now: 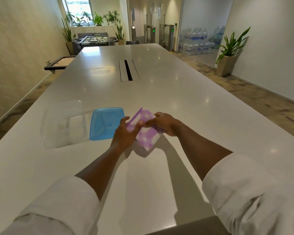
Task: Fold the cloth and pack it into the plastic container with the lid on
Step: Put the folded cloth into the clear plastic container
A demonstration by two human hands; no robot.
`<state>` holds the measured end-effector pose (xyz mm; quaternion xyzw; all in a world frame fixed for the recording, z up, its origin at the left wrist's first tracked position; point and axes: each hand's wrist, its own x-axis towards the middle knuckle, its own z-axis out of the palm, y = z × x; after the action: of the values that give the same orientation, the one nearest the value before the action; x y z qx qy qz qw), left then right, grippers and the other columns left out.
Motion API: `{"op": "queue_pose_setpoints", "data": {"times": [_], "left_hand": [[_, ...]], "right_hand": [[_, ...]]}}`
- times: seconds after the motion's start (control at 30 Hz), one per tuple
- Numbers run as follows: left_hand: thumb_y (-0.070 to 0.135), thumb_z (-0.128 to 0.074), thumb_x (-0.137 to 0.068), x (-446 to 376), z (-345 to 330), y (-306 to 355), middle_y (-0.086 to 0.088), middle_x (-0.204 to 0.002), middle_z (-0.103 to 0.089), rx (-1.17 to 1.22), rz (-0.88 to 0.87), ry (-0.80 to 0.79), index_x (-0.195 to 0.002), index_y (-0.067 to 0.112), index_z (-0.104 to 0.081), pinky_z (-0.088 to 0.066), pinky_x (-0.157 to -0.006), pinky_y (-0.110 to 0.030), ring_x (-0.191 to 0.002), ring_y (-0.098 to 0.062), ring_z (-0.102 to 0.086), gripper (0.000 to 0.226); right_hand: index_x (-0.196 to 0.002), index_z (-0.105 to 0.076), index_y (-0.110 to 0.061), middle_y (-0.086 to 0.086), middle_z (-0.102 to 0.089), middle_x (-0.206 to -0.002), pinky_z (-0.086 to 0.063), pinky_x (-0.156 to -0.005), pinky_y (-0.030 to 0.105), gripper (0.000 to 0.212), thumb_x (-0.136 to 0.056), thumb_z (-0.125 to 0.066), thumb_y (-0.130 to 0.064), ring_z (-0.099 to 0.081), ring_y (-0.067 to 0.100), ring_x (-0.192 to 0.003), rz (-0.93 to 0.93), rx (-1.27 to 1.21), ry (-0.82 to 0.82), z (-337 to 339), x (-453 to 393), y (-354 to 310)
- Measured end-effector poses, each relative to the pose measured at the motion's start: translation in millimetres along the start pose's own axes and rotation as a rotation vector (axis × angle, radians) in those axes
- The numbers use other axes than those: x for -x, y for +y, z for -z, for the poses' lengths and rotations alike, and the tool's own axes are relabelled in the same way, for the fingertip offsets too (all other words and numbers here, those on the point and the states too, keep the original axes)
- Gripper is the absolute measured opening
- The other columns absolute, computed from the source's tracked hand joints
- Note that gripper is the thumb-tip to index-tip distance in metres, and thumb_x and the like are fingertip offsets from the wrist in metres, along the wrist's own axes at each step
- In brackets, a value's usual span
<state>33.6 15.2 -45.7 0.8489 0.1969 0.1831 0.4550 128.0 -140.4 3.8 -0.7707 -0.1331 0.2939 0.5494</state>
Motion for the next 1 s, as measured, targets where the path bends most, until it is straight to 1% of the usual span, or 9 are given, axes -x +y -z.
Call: {"op": "queue_pose_setpoints", "data": {"times": [0.1, 0.23, 0.37, 0.5, 0.6, 0.67, 0.8, 0.93, 1.0], "left_hand": [[0.066, -0.067, -0.075, -10.8, 17.3, 7.8, -0.005, -0.11, -0.072, 0.387, 0.08, -0.157, -0.123, 0.02, -0.06, -0.061, -0.081, -0.042, -0.1, -0.025, -0.071, 0.067], [0.044, -0.057, -0.094, -22.0, 44.1, 20.0, -0.005, -0.098, -0.071, 0.531, 0.081, -0.226, -0.108, 0.021, -0.066, -0.059, -0.064, -0.026, -0.085, -0.018, -0.071, 0.028], [0.04, -0.048, -0.1, -40.3, 75.2, 23.7, -0.005, -0.091, -0.068, 0.464, 0.072, -0.198, -0.111, 0.018, -0.061, -0.057, -0.055, -0.021, -0.076, -0.014, -0.068, 0.028], [0.036, -0.046, -0.101, -54.5, 115.3, 24.3, -0.005, -0.09, -0.068, 0.361, 0.003, -0.205, -0.116, 0.01, -0.059, -0.056, -0.055, -0.019, -0.069, -0.01, -0.07, 0.033], [0.037, -0.051, -0.099, -62.7, 145.7, 21.2, -0.01, -0.095, -0.069, 0.305, -0.037, -0.185, -0.12, 0.001, -0.062, -0.056, -0.06, -0.021, -0.079, -0.02, -0.07, 0.042], [0.041, -0.054, -0.097, -65.8, 164.9, 19.3, -0.009, -0.098, -0.071, 0.253, -0.041, -0.157, -0.118, 0.004, -0.064, -0.057, -0.065, -0.025, -0.087, -0.024, -0.071, 0.044], [0.044, -0.056, -0.095, -70.9, 200.6, 17.6, -0.008, -0.098, -0.07, 0.148, -0.039, -0.114, -0.114, 0.006, -0.064, -0.055, -0.068, -0.028, -0.087, -0.024, -0.07, 0.043], [0.048, -0.058, -0.092, -78.4, 236.7, 12.8, -0.012, -0.098, -0.07, 0.098, -0.004, -0.14, -0.114, 0.005, -0.065, -0.056, -0.072, -0.035, -0.089, -0.028, -0.069, 0.048], [0.044, -0.056, -0.095, -82.1, 249.5, 9.4, -0.01, -0.092, -0.068, 0.068, 0.01, -0.129, -0.11, 0.005, -0.066, -0.055, -0.074, -0.036, -0.085, -0.026, -0.067, 0.042]], "right_hand": [[-0.124, -0.055, -0.019, 0.014, -0.067, -0.116, -0.056, -0.09, 0.051, 0.063, -0.069, -0.082, -0.008, -0.068, 0.035, -0.103, 0.046, -0.168, -0.059, -3.7, -3.5, -13.4], [-0.132, -0.049, -0.03, 0.011, -0.061, -0.123, -0.056, -0.091, 0.049, 0.075, -0.068, -0.082, -0.009, -0.063, 0.035, -0.109, 0.128, -0.125, -0.14, -15.7, -9.8, -34.0], [-0.131, -0.05, -0.026, 0.01, -0.063, -0.12, -0.059, -0.087, 0.044, 0.064, -0.075, -0.081, -0.028, -0.064, 0.031, -0.107, 0.196, -0.084, -0.144, -32.6, -14.9, -58.6], [-0.125, -0.053, -0.016, 0.01, -0.063, -0.117, -0.058, -0.088, 0.043, 0.046, -0.089, -0.065, -0.042, -0.064, 0.029, -0.105, 0.28, -0.05, -0.1, -52.8, -22.0, -83.9], [-0.116, -0.055, -0.012, 0.008, -0.064, -0.109, -0.058, -0.076, 0.032, 0.038, -0.091, -0.064, -0.038, -0.065, 0.024, -0.099, 0.323, -0.029, -0.081, -70.7, -30.7, -102.1], [-0.116, -0.055, -0.014, 0.006, -0.065, -0.106, -0.058, -0.073, 0.03, 0.034, -0.09, -0.066, -0.034, -0.066, 0.022, -0.097, 0.352, -0.004, -0.082, -82.5, -36.7, -113.6], [-0.126, -0.053, -0.021, 0.008, -0.062, -0.109, -0.058, -0.079, 0.034, 0.033, -0.094, -0.062, -0.025, -0.064, 0.024, -0.102, 0.426, 0.032, -0.148, -105.8, -45.7, -133.9], [-0.122, -0.058, -0.014, 0.012, -0.06, -0.111, -0.058, -0.078, 0.033, 0.027, -0.096, -0.059, -0.019, -0.062, 0.025, -0.1, 0.463, 0.074, -0.171, -130.7, -54.4, -151.6], [-0.12, -0.06, -0.01, 0.013, -0.06, -0.11, -0.058, -0.076, 0.031, 0.025, -0.095, -0.059, -0.017, -0.062, 0.026, -0.1, 0.493, 0.108, -0.147, -143.0, -60.8, -157.4]]}}
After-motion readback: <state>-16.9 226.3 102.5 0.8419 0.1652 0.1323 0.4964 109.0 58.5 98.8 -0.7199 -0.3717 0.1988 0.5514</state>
